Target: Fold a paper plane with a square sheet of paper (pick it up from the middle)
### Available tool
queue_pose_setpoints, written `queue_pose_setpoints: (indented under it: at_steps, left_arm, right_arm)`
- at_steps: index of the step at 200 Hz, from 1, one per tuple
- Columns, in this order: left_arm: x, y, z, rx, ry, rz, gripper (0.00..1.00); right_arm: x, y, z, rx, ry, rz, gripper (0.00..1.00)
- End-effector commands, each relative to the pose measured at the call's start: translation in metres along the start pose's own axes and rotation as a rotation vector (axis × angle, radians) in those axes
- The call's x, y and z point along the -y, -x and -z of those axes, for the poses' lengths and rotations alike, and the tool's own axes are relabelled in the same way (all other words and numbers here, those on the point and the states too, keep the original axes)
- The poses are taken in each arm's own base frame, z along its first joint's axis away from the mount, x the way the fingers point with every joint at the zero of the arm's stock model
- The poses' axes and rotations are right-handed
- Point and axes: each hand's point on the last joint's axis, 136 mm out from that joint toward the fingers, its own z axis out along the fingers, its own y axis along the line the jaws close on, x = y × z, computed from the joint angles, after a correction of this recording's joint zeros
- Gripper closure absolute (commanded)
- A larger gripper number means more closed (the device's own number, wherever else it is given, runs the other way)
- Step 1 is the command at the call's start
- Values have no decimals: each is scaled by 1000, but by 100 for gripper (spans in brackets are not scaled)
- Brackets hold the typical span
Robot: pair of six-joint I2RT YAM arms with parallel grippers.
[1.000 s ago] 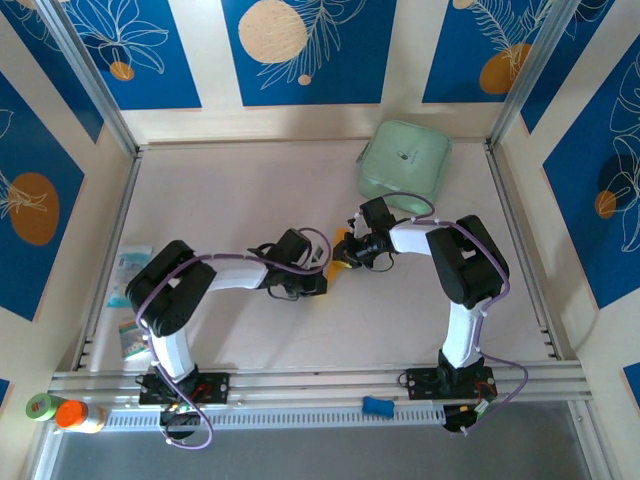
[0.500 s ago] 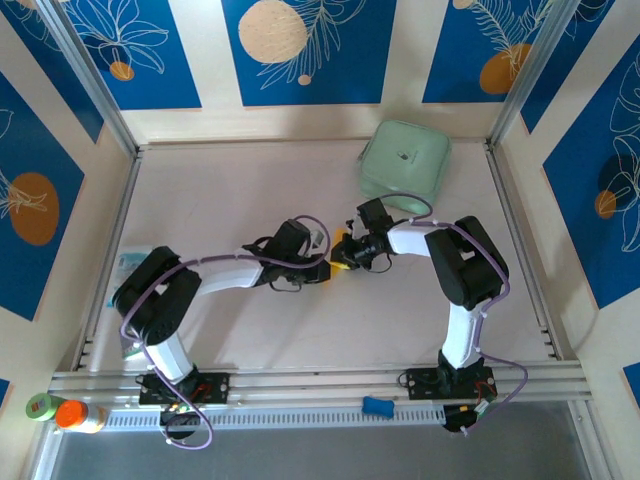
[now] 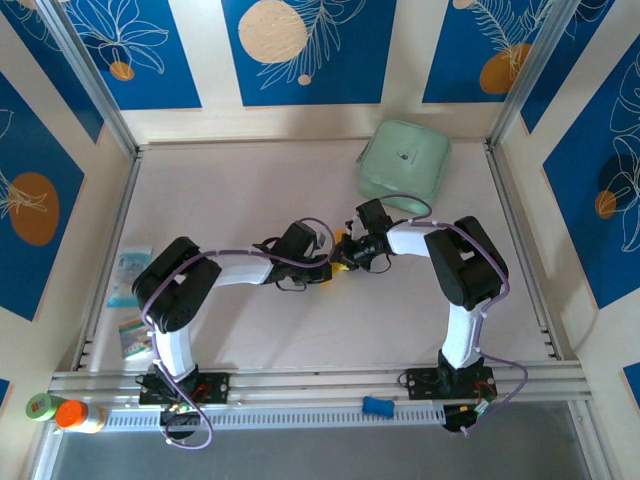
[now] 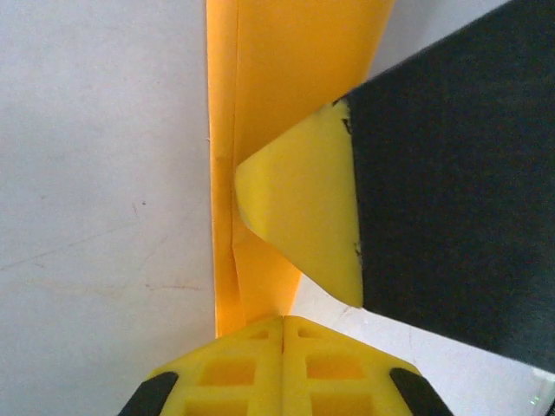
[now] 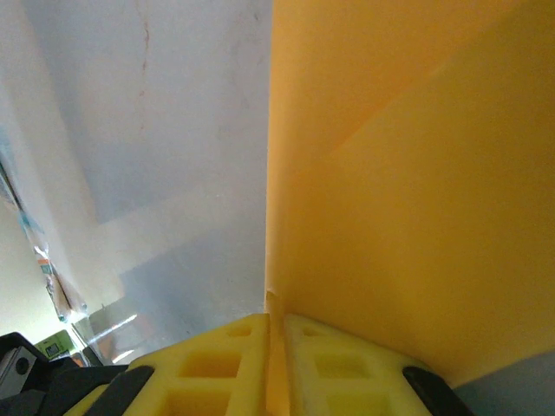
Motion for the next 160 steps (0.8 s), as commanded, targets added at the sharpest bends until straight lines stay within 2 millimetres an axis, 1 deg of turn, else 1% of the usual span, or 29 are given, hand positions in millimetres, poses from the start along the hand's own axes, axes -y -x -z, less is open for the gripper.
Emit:
queue_pose_setpoints:
  at_steps: [1,30,40,50,71,88,129,160]
  left_arm:
    - [-11,-4,-7,-1,42,-3,99]
    - [-18,-10,-7,-21,63,-1,100]
    - [-20,-12,-7,-27,71,-3,100]
    - [-22,-14,-8,-37,78,-5,100]
    - [-23,-15,-7,-44,85,-7,100]
    - [-24,-16,-6,-48,87,-8,100]
    - [-20,-16,-5,-55,75,-11,100]
    - [-20,-17,-6,-63,71,-12,100]
  right_arm:
    - [5,-11,9,-30,-22,-51,86]
    - [-9,4,30,33,14,-2,85]
    - [-9,10,35,53,7,16,85]
    - [-4,15,38,68,-15,25,85]
    - [8,19,38,67,-57,27,84]
    - [13,21,36,66,-66,33,84]
    - [9,29,29,31,-54,74,84]
    - [12,30,23,7,-61,73,84]
